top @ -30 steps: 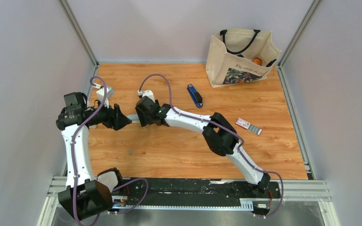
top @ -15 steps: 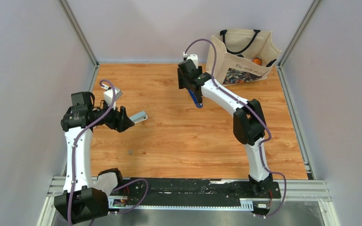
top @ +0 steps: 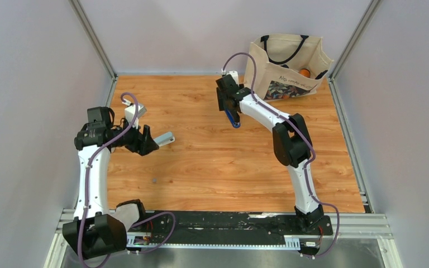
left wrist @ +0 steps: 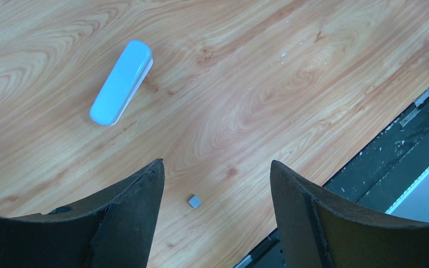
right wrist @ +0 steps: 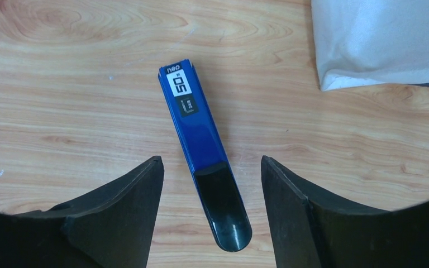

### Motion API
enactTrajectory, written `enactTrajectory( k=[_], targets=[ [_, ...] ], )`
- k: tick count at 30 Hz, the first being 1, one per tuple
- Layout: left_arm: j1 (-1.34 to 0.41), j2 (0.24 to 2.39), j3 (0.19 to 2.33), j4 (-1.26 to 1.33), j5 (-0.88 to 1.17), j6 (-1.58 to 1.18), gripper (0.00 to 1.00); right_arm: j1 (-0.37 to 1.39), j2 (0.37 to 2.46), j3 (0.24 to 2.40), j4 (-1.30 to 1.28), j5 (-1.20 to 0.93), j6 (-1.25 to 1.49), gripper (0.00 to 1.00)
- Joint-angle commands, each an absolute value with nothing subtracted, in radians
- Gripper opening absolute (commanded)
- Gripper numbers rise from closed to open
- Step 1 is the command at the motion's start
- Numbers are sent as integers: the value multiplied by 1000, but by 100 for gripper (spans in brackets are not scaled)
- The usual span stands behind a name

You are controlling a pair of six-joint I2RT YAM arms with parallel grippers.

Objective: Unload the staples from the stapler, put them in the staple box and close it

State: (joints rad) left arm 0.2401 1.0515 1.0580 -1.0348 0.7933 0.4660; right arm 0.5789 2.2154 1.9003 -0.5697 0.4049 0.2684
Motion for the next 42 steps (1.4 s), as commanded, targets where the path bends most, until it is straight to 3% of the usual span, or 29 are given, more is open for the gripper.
enactTrajectory(
  k=[1,8,11,13,16,18,33,42],
  targets=[
    [221,1055,1068,-1002,779,457,77,580,2237,1878,-561,396,256,67],
    [170,1049,1058,-971,736,442,77,580,2233,1821,-584,387,275,62],
    [156,1052,1061,-968,732,439,77,580,2226,1795,-580,387,282,56],
    [147,1052,1060,-968,721,440,77,580,2215,1779,-574,379,290,46],
    [118,1031,1031,-922,674,430,73,580,2188,1755,-557,359,313,23],
    [83,994,988,-852,615,416,73,583,2162,1738,-546,344,330,15],
    [-216,1196,925,-608,597,281,74,785,1732,1388,-325,273,618,5],
    [-267,1270,874,-454,807,62,81,966,1635,1244,-167,408,839,0]
  ],
)
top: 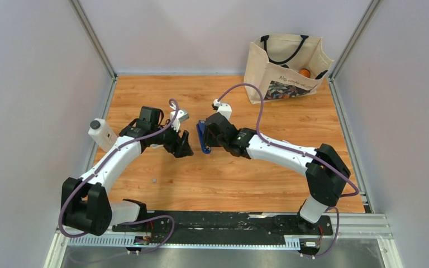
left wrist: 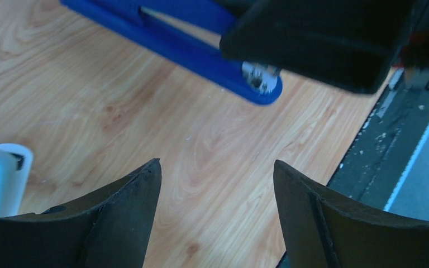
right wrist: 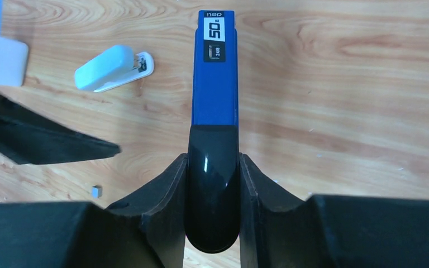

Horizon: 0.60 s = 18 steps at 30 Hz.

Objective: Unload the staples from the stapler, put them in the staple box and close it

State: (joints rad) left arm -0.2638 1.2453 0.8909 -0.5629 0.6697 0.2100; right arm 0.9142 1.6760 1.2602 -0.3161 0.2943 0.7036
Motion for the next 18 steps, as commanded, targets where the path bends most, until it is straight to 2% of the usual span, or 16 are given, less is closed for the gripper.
enactTrajectory(
  k=[1,13,16,18],
  targets=[
    [-268,1276,871,-446,822,49,81,979,1641,1249,-167,416,848,0],
    [-285,1298,801,-365,870,6,81,1046,1620,1244,-95,495,925,0],
    [-285,1312,804,-368,871,11,75,1054,1611,1238,-87,492,942,0],
    [-284,1319,808,-368,871,21,67,1055,1605,1227,-75,476,957,0]
  ],
)
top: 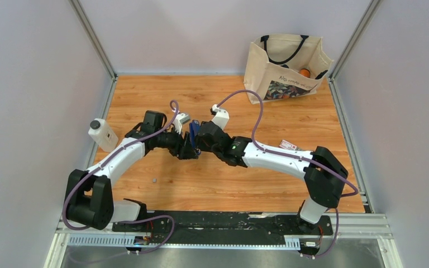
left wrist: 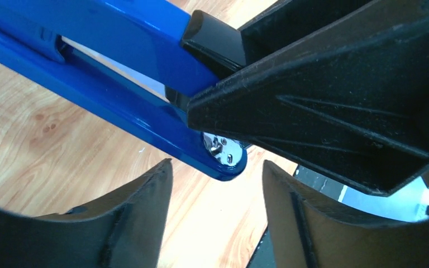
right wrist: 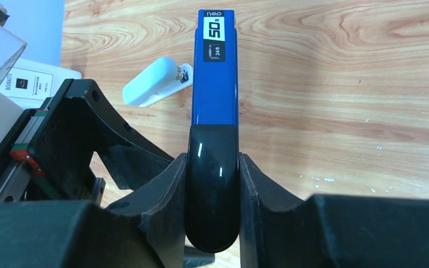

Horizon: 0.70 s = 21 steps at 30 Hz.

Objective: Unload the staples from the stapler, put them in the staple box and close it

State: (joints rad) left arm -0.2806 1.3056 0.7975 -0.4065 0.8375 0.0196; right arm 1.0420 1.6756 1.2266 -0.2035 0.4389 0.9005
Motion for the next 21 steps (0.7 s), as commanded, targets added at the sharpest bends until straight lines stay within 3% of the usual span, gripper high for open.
enactTrajectory(
  k=[1,12,21],
  targets=[
    [-285,1321,810,-368,874,25,63,1058,1602,1221,-72,469,965,0],
    [-285,1324,836,-422,862,127,10,1088,1540,1129,-37,434,988,0],
    [-284,1289,825,-442,726,294,6,1088,1491,1008,-17,403,911,0]
  ],
)
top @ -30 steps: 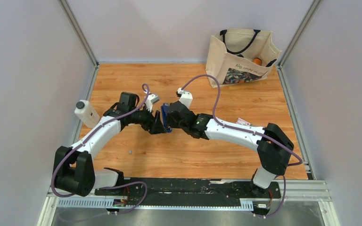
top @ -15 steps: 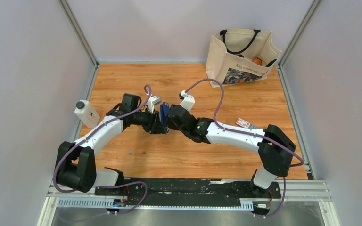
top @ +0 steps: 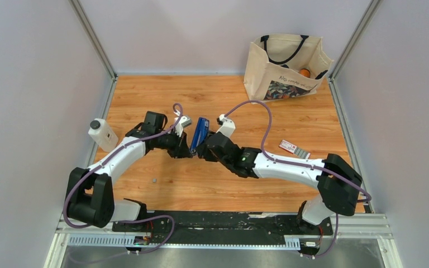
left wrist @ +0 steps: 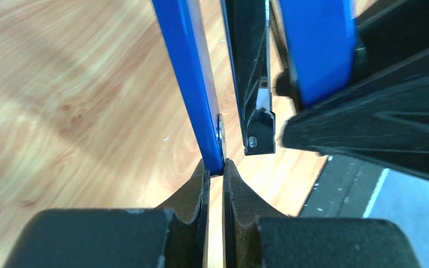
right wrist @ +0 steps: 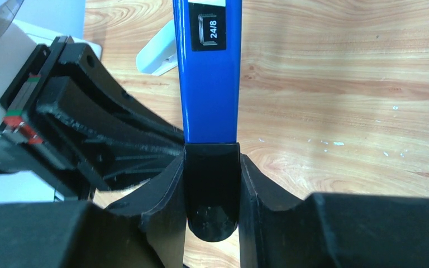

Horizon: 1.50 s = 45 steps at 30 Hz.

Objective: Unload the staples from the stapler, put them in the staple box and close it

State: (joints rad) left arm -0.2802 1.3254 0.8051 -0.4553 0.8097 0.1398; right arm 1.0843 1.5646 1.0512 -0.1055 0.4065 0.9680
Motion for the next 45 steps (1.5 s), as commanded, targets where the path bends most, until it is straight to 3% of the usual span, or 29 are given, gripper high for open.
enactTrajectory(
  k=[1,28,45],
  targets=[
    [-285,1287,821,-434,712,310,6,1088,1486,994,-9,397,905,0],
    [-390,1259,761,-239,226,632,1,1210,1342,698,58,267,700,0],
    [-535,1197,565,35,-66,870,0,1258,1356,699,55,380,701,0]
  ],
)
